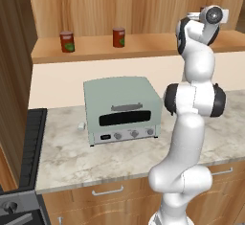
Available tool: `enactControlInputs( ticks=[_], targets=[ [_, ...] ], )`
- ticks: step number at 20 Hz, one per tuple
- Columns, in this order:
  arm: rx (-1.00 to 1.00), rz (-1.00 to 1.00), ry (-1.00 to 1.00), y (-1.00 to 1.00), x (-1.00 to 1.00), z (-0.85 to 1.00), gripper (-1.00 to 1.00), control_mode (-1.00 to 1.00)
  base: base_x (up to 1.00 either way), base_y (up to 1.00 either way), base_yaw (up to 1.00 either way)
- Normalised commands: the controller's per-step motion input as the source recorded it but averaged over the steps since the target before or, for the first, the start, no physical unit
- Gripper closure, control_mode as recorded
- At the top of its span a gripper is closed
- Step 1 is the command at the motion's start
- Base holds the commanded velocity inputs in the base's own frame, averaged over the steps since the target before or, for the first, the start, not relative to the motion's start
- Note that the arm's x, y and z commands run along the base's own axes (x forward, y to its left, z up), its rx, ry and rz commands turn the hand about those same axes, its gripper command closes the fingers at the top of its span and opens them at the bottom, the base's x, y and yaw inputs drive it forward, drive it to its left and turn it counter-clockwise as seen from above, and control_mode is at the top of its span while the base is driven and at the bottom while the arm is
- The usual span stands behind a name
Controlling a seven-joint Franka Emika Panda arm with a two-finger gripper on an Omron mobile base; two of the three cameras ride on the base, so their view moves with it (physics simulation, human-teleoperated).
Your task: Stack two cans on top of the other two cans in the cabinet.
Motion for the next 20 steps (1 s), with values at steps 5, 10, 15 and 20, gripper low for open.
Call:
enactControlInputs(
  ticks=[5,10,15,20],
  targets=[
    [0.0,0.0,-0.04,0.0,0.13,-0.11,1.0,-1.0,0.0,0.0,0.0],
    [0.0,0.0,-0.02,0.0,0.02,0.1,1.0,-1.0,0.0,0.0,0.0],
    [0.0,0.0,0.0,0.0,-0.04,0.11,1.0,-1.0,0.0,0.0,0.0],
    [0.0,-0.01,0.0,0.0,-0.09,-0.07,1.0,-1.0,0.0,0.0,0.0]
  ],
)
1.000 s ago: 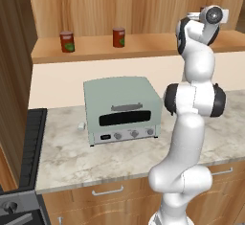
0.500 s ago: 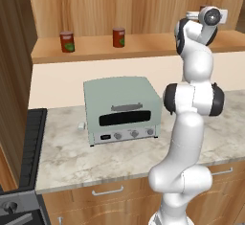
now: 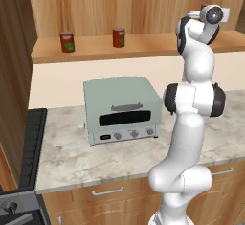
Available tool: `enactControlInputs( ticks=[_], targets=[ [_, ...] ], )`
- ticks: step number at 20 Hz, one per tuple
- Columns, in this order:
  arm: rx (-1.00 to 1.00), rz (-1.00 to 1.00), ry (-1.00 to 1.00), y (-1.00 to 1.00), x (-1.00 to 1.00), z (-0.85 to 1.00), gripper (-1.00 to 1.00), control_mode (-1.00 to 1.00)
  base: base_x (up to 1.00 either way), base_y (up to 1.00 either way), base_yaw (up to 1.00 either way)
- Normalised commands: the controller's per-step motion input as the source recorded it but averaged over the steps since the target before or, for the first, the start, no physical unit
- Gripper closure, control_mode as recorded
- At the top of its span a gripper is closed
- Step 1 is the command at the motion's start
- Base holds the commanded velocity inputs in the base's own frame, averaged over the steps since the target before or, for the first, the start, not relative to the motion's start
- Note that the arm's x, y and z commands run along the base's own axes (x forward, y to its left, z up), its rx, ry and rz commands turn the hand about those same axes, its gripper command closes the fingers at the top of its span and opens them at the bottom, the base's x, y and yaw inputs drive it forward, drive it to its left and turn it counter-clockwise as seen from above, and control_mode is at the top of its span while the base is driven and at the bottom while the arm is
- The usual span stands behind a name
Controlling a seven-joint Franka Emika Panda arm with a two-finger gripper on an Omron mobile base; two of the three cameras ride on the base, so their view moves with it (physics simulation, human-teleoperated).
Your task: Stack two cans on top of the other two cans in the cabinet.
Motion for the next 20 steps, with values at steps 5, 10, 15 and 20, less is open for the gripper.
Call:
enactControlInputs(
  ticks=[5,10,15,20],
  targets=[
    [0.0,0.0,-0.06,0.0,-0.05,-0.22,1.0,-1.0,0.0,0.0,0.0],
    [0.0,0.0,-0.1,0.07,0.09,-0.07,1.0,-1.0,0.0,0.0,0.0],
    [0.0,0.0,-0.03,0.03,0.08,-0.02,1.0,-1.0,0.0,0.0,0.0],
    [0.0,-0.01,0.0,0.0,0.02,-0.03,1.0,-1.0,0.0,0.0,0.0]
  ],
)
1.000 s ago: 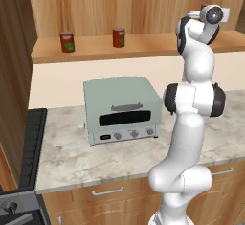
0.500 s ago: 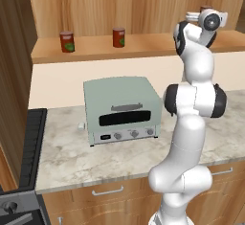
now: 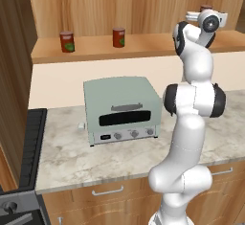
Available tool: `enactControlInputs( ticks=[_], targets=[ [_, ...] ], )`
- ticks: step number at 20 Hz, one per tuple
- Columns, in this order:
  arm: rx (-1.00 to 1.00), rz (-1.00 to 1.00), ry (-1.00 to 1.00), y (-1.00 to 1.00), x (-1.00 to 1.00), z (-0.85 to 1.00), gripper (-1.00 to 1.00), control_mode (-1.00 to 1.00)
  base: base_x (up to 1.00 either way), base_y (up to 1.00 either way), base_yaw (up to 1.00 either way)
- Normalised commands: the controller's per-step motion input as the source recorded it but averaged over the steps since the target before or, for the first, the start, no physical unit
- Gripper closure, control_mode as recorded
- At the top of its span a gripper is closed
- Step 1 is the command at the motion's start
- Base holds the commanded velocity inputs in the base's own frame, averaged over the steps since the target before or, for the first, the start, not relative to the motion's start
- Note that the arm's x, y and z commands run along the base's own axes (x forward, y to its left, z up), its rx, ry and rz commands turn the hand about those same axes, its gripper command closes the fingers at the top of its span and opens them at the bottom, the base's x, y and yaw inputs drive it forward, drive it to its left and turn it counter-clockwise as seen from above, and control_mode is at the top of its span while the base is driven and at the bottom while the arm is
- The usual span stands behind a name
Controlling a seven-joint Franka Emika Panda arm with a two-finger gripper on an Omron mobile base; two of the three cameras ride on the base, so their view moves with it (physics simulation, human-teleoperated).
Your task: Stack two cans on top of the other two cans in the cabinet.
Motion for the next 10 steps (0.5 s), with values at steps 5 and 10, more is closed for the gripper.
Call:
enactControlInputs(
  ticks=[5,10],
  targets=[
    [0.0,-0.03,0.0,0.0,0.0,-0.04,1.0,-1.0,0.0,0.0,0.0],
    [0.0,-0.01,0.0,0.0,0.0,-0.06,1.0,-1.0,0.0,0.0,0.0]
  ],
)
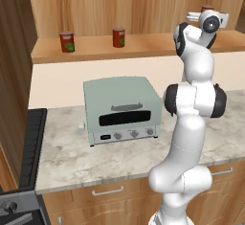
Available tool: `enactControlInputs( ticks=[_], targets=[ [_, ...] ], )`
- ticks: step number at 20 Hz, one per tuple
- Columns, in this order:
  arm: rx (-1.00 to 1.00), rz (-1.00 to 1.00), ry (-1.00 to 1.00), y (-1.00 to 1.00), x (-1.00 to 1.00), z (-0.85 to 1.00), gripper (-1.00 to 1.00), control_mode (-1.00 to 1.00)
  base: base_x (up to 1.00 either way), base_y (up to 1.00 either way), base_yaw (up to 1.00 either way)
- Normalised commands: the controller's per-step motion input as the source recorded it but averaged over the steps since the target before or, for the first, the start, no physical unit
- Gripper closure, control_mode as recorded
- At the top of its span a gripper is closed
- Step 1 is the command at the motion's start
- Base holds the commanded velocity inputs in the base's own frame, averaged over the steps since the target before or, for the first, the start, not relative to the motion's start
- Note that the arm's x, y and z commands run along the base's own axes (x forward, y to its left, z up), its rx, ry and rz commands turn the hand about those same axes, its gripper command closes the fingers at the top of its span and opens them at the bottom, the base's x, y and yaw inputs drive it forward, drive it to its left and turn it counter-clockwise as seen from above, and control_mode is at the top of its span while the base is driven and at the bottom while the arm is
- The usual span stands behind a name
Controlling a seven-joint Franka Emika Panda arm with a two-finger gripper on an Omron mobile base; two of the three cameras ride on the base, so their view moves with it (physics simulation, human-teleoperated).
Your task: Stack two cans on top of the other two cans in the cabinet.
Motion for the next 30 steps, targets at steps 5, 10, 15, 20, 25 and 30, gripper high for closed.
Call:
enactControlInputs(
  ticks=[5,10,15,20,25,30],
  targets=[
    [0.01,0.0,0.0,0.03,0.0,-0.05,-1.0,-1.0,0.0,0.0,0.0],
    [0.0,0.0,0.0,0.03,0.0,-0.03,-1.0,-1.0,0.0,0.0,0.0],
    [0.0,0.0,0.0,0.0,0.0,0.0,-1.0,-1.0,0.0,0.0,0.0],
    [0.0,0.0,0.0,0.03,0.0,0.0,-1.0,-1.0,0.0,0.0,0.0],
    [0.0,0.0,0.0,0.03,-0.13,0.0,-1.0,-1.0,0.0,0.0,0.0],
    [0.0,-0.01,0.02,0.04,-0.24,0.0,-1.0,-1.0,0.0,0.0,0.0]
  ],
)
